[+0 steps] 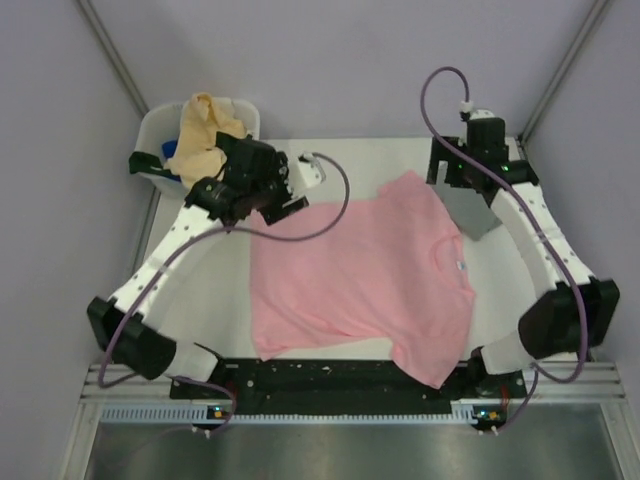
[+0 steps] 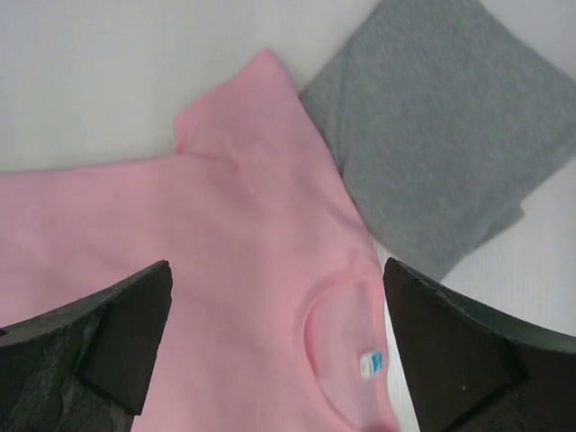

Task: Fold and stack the t-shirts
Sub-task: Flatten out the tshirt

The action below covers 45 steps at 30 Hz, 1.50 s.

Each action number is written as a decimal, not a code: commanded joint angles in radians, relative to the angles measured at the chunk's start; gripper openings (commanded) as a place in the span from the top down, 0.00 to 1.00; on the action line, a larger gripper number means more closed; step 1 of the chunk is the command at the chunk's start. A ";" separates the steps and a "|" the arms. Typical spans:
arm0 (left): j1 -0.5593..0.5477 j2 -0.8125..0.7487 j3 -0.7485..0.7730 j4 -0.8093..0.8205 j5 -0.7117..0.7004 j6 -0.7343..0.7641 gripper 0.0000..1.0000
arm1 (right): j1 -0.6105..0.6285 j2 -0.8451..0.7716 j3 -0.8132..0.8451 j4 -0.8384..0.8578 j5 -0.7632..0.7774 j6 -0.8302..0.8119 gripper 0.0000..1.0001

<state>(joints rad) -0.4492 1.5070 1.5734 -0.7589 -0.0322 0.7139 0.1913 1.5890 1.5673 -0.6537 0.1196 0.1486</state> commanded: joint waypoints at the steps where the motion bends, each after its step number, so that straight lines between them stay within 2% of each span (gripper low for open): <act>1: -0.092 -0.258 -0.246 -0.244 0.317 0.099 0.27 | -0.029 -0.289 -0.315 0.055 -0.051 0.203 0.03; 3: -0.101 -0.309 -0.332 -0.324 0.366 0.087 0.28 | -0.029 -0.359 -0.457 0.092 -0.052 0.213 0.12; 5: -0.111 -0.344 -0.427 -0.365 0.396 0.055 0.29 | -0.030 -0.383 -0.570 0.138 -0.076 0.230 0.30; 7: -0.153 -0.367 -0.527 -0.373 0.403 0.032 0.27 | -0.030 -0.354 -0.636 0.181 -0.169 0.253 0.41; 10: -0.236 -0.386 -0.654 -0.359 0.385 -0.013 0.24 | 0.000 -0.259 -0.662 0.230 -0.276 0.281 0.50; 14: -0.319 -0.363 -0.780 -0.275 0.345 -0.071 0.23 | 0.115 -0.120 -0.619 0.242 -0.161 0.263 0.53; 18: -0.330 -0.254 -0.836 -0.174 0.206 -0.093 0.27 | 0.160 0.033 -0.555 0.261 -0.178 0.282 0.60; 21: -0.315 -0.173 -0.854 -0.061 0.065 -0.110 0.31 | 0.160 0.142 -0.497 0.281 -0.198 0.310 0.60; 25: -0.214 -0.064 -0.834 0.079 -0.067 -0.094 0.31 | 0.154 0.314 -0.348 0.278 -0.225 0.324 0.60; 28: -0.129 0.042 -0.773 0.131 -0.112 -0.067 0.31 | 0.148 0.426 -0.186 0.244 -0.230 0.327 0.60; 33: 0.029 0.122 -0.670 0.213 -0.215 0.019 0.30 | 0.135 0.577 0.186 0.096 -0.241 0.289 0.58; 35: 0.073 0.101 -0.621 0.199 -0.200 0.028 0.30 | 0.137 0.537 0.240 0.063 -0.247 0.247 0.52; 38: 0.092 -0.017 -0.573 0.069 -0.050 0.048 0.27 | 0.143 0.384 0.174 0.045 -0.193 0.191 0.39; 41: 0.092 -0.173 -0.556 -0.112 0.229 0.084 0.24 | 0.143 0.130 -0.019 0.040 -0.124 0.166 0.30; 43: 0.090 -0.246 -0.590 -0.173 0.313 0.099 0.23 | 0.143 -0.034 -0.178 0.032 -0.029 0.190 0.25; 45: 0.090 -0.286 -0.656 -0.192 0.312 0.098 0.23 | 0.143 -0.162 -0.344 0.013 0.000 0.229 0.18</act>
<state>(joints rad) -0.3546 1.3365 0.9722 -0.8017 0.0841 0.7689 0.3359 1.7073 1.4284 -0.5850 -0.0029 0.3603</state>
